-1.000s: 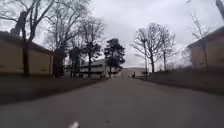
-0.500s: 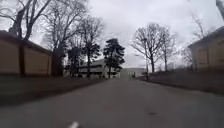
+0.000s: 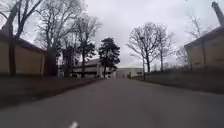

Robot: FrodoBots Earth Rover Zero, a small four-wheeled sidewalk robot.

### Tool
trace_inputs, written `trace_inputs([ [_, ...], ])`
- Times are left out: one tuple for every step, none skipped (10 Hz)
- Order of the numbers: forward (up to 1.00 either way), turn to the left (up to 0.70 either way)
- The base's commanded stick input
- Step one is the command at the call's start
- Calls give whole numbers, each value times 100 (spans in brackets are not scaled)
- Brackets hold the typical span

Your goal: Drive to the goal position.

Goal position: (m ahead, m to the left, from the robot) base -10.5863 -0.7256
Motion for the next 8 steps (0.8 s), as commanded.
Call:
trace_inputs([
  [100, 0],
  [100, 0],
  [100, 0],
  [100, 0],
  [100, 0],
  [100, 0],
  [100, 0],
  [100, 0],
])
